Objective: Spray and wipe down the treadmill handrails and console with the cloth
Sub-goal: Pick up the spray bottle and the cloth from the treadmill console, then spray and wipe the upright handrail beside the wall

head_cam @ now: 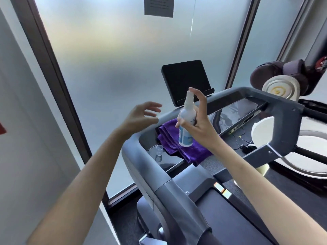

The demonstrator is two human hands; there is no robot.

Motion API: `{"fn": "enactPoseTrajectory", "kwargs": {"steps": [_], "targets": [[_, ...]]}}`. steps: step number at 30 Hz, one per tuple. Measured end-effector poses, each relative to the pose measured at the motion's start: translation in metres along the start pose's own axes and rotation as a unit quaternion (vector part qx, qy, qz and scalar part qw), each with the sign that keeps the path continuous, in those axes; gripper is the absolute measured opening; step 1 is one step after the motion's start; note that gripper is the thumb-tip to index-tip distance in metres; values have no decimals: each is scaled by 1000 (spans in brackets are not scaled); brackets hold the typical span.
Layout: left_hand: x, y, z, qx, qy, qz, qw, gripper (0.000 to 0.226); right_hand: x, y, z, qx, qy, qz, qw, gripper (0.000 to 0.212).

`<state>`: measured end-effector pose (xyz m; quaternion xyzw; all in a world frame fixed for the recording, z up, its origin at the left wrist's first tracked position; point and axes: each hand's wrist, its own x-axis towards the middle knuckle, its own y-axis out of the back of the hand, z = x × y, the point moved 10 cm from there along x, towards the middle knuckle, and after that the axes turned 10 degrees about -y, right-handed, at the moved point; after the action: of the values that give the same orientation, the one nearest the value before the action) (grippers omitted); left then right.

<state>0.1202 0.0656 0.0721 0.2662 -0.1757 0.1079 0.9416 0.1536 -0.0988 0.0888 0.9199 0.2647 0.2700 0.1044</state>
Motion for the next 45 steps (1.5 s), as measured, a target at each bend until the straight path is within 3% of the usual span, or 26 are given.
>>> {"fn": "enactPoseTrajectory", "kwargs": {"steps": [2, 6, 9, 12, 16, 21, 24, 27, 30, 35, 40, 45], "targets": [[28, -25, -11, 82, 23, -35, 996, 36, -3, 3, 7, -5, -17, -2, 1000, 69], [54, -84, -42, 232, 45, -151, 960, 47, -9, 11, 15, -8, -29, 23, 999, 70], [62, -91, -52, 290, 28, -139, 946, 50, -14, 22, 22, -15, -37, 37, 999, 72], [68, -89, -55, 317, 29, -127, 939, 38, -18, 34, 30, -17, -46, 52, 997, 72], [67, -93, -56, 339, 51, -148, 928, 57, -20, 42, 34, -20, -49, 70, 996, 72], [64, -95, -64, 304, 92, -149, 937, 45, -19, 43, 33, -24, -43, 75, 996, 72], [66, -93, -60, 294, 75, -137, 943, 41, -17, 43, 32, -29, -37, 77, 996, 73], [65, -90, -63, 240, 93, -114, 960, 28, -17, 44, 32, -30, -38, 72, 996, 73], [56, -91, -73, 111, 168, -85, 976, 29, -19, 46, 34, -24, -40, 70, 996, 71], [37, -107, -66, -159, 286, -81, 941, 23, -25, 55, 29, -39, -39, 79, 995, 70], [41, -105, -27, -303, 259, -65, 915, 22, -29, 63, 15, -57, -22, 84, 995, 70], [38, -59, 14, -351, 195, 33, 915, 22, -28, 68, -4, -48, 20, 87, 995, 69]]}}
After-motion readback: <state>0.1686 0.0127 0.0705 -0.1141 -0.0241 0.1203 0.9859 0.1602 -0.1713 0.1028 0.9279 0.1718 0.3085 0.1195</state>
